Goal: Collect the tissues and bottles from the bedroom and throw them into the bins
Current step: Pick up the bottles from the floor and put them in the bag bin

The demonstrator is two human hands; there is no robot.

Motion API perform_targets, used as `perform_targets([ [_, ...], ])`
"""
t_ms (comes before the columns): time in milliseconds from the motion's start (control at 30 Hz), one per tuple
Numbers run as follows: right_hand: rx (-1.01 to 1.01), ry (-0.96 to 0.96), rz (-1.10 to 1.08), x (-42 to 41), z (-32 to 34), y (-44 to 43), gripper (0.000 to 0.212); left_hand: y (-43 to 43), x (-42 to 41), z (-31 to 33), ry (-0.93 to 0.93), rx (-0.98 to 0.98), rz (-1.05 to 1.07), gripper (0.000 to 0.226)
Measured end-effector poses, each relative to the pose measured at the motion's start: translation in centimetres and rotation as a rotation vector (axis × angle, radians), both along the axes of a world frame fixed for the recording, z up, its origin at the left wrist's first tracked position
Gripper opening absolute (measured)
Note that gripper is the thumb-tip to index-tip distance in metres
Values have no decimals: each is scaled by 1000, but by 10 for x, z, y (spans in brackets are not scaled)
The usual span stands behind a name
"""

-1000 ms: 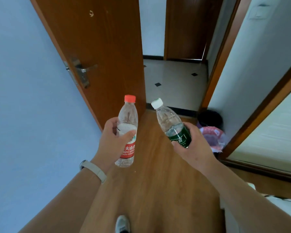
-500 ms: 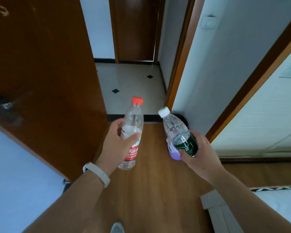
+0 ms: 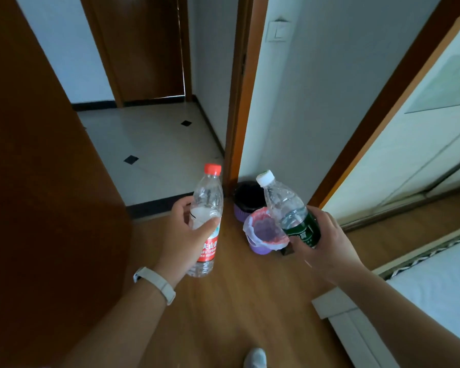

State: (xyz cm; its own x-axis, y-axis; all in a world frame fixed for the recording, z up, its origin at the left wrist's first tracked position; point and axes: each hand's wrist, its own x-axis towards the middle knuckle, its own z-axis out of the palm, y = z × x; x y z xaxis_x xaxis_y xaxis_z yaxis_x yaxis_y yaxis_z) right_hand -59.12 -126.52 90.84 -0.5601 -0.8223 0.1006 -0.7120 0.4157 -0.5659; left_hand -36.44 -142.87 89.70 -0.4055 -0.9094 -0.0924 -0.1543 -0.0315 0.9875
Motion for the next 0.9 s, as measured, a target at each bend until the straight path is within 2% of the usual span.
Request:
perform_targets([
  [333, -24, -118, -77, -74, -53, -86, 67, -83, -83, -19, -113, 4, -82, 58],
  [533, -32, -208, -130, -157, -69, -154, 61, -148, -181, -27, -190, 24, -139, 56],
  [733, -38, -251, -179, -239, -77, -185, 61, -188, -285, -34, -166, 30, -160, 55],
  [900, -43, -275, -281, -270, -89, -188, 60, -215, -328, -41, -218, 30, -265, 53],
])
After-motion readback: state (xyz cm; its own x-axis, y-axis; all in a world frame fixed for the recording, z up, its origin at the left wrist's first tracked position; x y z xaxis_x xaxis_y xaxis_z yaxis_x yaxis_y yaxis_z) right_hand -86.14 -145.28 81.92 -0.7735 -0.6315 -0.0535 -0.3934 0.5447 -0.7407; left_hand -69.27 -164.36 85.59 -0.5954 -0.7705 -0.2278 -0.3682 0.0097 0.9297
